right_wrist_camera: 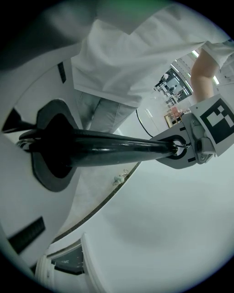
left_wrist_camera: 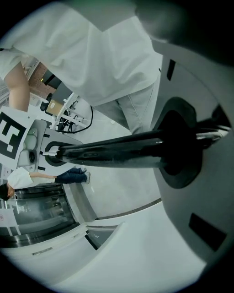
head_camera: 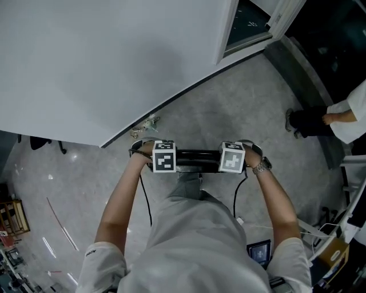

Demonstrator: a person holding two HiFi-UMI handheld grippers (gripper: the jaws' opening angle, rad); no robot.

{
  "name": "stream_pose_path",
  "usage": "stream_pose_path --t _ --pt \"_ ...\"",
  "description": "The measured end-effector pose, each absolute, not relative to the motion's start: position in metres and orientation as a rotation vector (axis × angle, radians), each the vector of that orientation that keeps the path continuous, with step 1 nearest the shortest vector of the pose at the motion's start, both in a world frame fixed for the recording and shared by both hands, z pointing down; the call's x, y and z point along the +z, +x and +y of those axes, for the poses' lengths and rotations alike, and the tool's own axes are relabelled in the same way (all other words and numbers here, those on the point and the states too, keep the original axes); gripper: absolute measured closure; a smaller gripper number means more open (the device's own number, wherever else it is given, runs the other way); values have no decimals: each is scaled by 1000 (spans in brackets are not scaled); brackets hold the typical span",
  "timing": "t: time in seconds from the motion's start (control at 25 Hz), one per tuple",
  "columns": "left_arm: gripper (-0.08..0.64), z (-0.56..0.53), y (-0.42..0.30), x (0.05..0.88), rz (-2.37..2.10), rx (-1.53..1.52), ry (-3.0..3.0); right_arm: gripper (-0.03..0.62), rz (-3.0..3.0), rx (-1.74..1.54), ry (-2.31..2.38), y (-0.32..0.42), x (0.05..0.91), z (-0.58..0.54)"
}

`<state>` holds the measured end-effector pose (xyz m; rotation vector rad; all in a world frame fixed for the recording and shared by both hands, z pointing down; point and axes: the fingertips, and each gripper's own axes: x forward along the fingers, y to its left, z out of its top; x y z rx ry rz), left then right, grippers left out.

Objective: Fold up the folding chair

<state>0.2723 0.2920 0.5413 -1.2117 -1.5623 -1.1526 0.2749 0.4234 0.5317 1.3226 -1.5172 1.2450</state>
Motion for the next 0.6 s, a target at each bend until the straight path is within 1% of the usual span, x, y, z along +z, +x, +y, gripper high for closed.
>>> stream_pose_path --t 0.12,0.6 --pt "495 302 292 541 -1557 -1157 -1233 531 -1520 1233 1317 295 531 434" --pt "495 312 406 546 -1546 -1203 -1273 531 -1552 1234 1241 419 541 445"
